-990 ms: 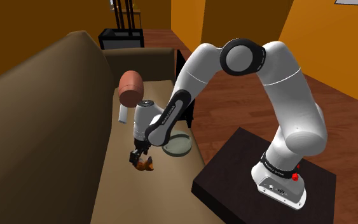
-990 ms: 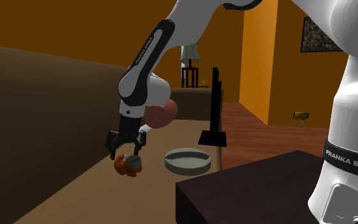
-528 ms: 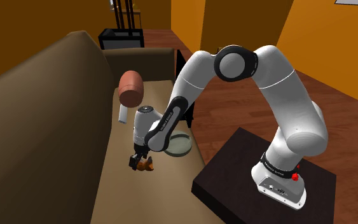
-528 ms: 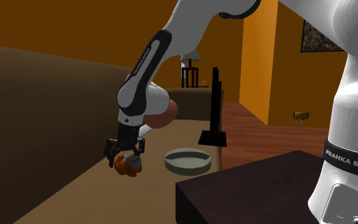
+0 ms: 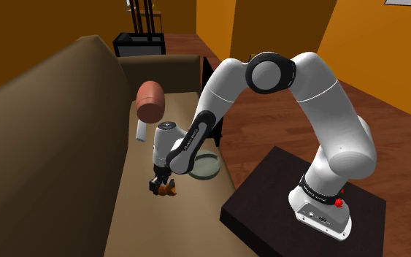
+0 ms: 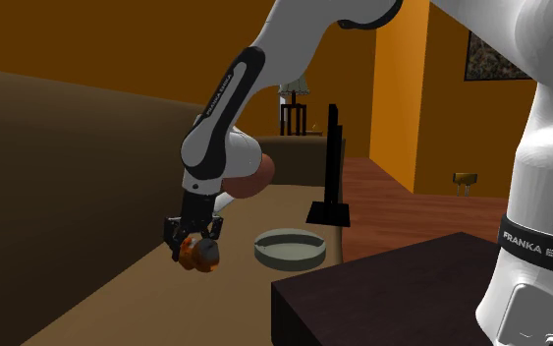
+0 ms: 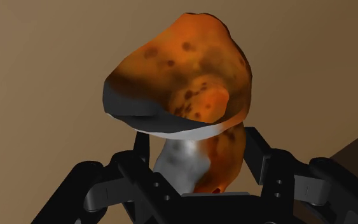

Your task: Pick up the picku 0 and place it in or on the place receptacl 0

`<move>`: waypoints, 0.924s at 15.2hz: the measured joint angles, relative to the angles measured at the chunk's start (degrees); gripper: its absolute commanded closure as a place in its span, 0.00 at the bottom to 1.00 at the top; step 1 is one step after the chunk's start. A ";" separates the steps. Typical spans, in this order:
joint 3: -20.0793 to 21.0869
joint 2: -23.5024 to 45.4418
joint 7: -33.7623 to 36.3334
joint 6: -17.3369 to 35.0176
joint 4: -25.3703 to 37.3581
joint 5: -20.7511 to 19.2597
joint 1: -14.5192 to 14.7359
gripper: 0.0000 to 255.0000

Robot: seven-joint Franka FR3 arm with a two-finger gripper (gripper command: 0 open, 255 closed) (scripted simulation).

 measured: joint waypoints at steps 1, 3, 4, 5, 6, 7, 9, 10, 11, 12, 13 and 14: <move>-0.01 0.01 0.00 -0.01 0.00 0.00 0.00 1.00; -0.01 0.01 0.00 -0.01 0.00 0.00 -0.01 1.00; -0.01 0.01 0.00 -0.01 0.00 0.00 -0.01 1.00; -0.01 0.01 0.00 -0.02 0.00 0.00 -0.01 1.00; -0.01 0.01 0.00 -0.02 0.01 0.00 -0.01 1.00; -0.01 0.01 0.00 -0.01 0.00 0.00 -0.01 1.00; 0.10 -0.32 -0.04 -0.23 -0.13 0.06 -0.14 1.00; 0.26 -0.82 0.01 -0.50 -0.37 0.15 -0.22 1.00; 0.44 -1.34 0.02 -0.81 -0.57 0.25 -0.34 1.00; 0.66 -1.98 0.06 -1.21 -0.80 0.38 -0.46 1.00; 0.91 -2.74 0.05 -1.57 -1.21 0.51 -0.67 1.00; 1.15 -3.33 -0.04 -2.05 -1.35 0.65 -0.91 1.00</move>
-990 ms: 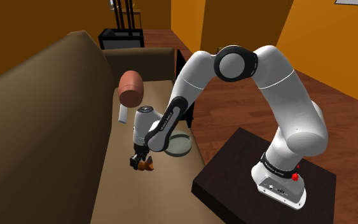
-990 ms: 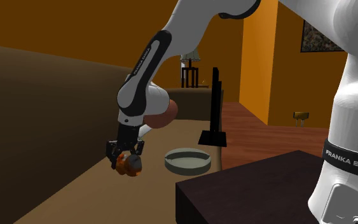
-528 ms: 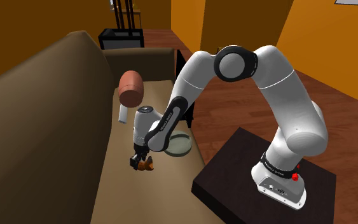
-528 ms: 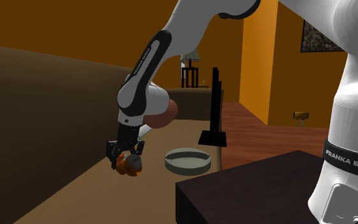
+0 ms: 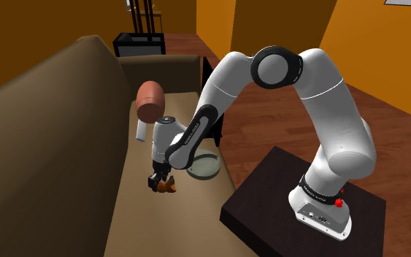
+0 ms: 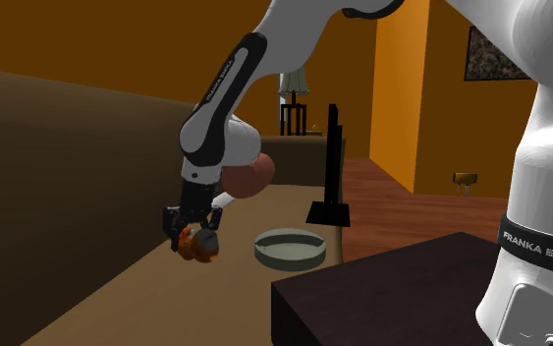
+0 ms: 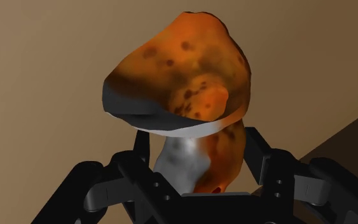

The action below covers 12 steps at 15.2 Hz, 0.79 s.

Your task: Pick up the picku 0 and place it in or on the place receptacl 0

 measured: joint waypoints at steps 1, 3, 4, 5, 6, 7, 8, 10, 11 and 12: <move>0.31 -0.74 -0.15 -0.54 -0.24 0.18 -0.35 1.00; 0.82 -2.17 -0.23 -1.35 -0.87 0.50 -0.82 1.00; 1.09 -2.90 -0.20 -1.81 -1.14 0.67 -0.97 1.00; 1.37 -3.65 -0.21 -2.27 -1.42 0.85 -1.17 1.00; 1.64 -4.33 -0.27 -2.75 -1.64 1.04 -1.40 1.00; 1.86 -4.86 -0.30 -3.19 -1.72 1.19 -1.56 1.00; 2.11 -5.44 -0.34 -3.67 -1.83 1.37 -1.74 1.00; 2.69 -6.95 -0.53 -4.50 -2.52 1.80 -2.31 1.00; 2.96 -7.58 -0.58 -4.96 -2.70 2.01 -2.51 1.00; 3.28 -8.42 -0.54 -5.48 -3.01 2.26 -2.67 1.00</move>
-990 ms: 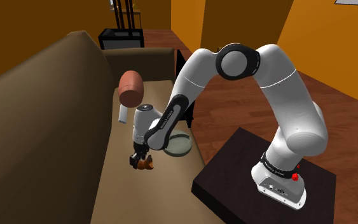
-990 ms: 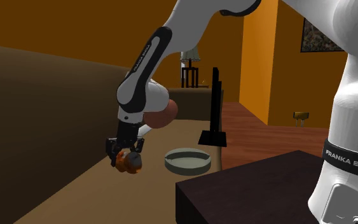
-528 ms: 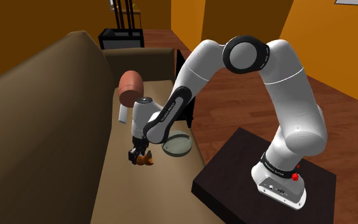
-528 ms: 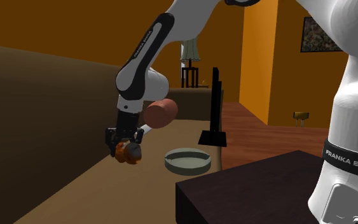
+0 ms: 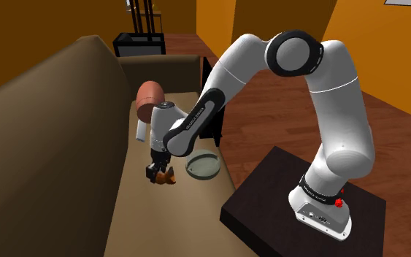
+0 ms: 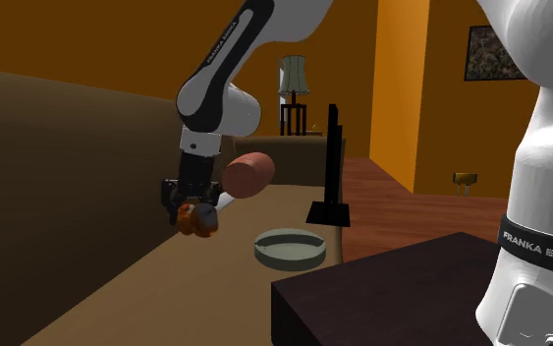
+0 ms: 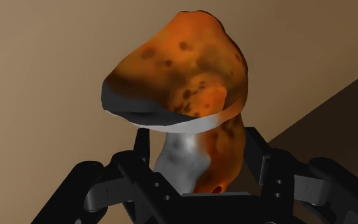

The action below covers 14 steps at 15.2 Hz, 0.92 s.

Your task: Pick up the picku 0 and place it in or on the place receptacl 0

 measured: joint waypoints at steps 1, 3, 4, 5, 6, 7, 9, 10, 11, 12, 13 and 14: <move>0.33 -0.72 -0.13 -0.71 -0.01 0.27 -0.28 1.00; 0.84 -1.88 -0.97 -1.00 -0.99 0.75 -1.40 1.00; 1.11 -2.47 -1.95 -0.66 -2.07 1.05 -2.52 1.00; 1.49 -3.35 -3.07 -0.28 -3.50 1.47 -3.85 1.00; 1.85 -4.05 -4.46 0.05 -4.73 1.89 -5.39 1.00; 2.20 -4.72 -5.95 0.45 -6.03 2.32 -7.00 1.00; 2.99 -6.34 -8.76 1.56 -9.17 3.26 -10.10 1.00; 3.36 -6.96 -10.22 1.78 -10.23 3.70 -11.64 1.00; 3.71 -7.49 -11.90 2.04 -11.26 4.18 -13.37 1.00; 3.97 -7.94 -13.27 2.67 -12.56 4.54 -14.77 1.00; 4.73 -9.21 -15.13 2.44 -13.90 5.35 -16.89 1.00; 5.00 -9.61 -16.75 2.84 -14.90 5.77 -18.46 1.00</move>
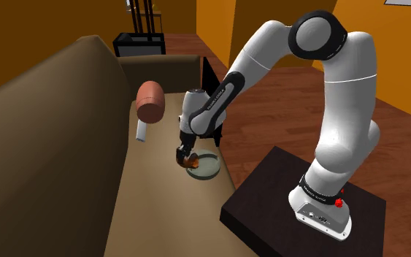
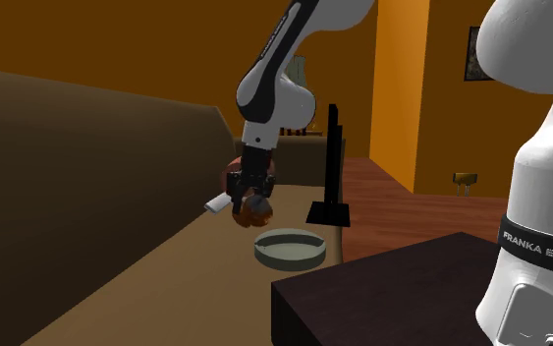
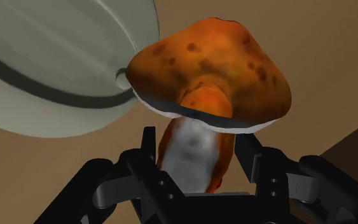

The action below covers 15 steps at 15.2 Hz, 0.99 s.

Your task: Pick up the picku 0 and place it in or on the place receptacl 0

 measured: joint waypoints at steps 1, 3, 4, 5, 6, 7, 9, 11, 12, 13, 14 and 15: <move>0.23 -0.32 -1.57 0.15 -0.72 0.39 -1.53 1.00; 1.13 -1.64 -5.03 0.25 -2.67 1.59 -5.04 1.00; 1.35 -1.99 -6.87 0.24 -3.30 2.03 -6.77 1.00; 1.61 -2.43 -8.58 -0.06 -3.70 2.50 -8.40 1.00; 1.99 -3.06 -10.89 0.14 -4.89 3.20 -10.65 1.00; 1.83 -2.83 -11.86 0.45 -5.14 3.20 -11.40 1.00; 1.02 -1.44 -12.32 1.14 -4.63 2.50 -11.41 1.00; 0.16 0.06 -12.31 2.51 -4.60 1.75 -10.97 1.00; -0.26 0.78 -12.22 3.15 -4.55 1.40 -10.68 1.00; -0.74 1.58 -11.97 3.66 -4.25 1.01 -10.19 1.00; -1.20 2.36 -11.82 4.33 -4.14 0.65 -9.80 1.00; -1.72 3.24 -11.69 5.07 -4.01 0.27 -9.38 1.00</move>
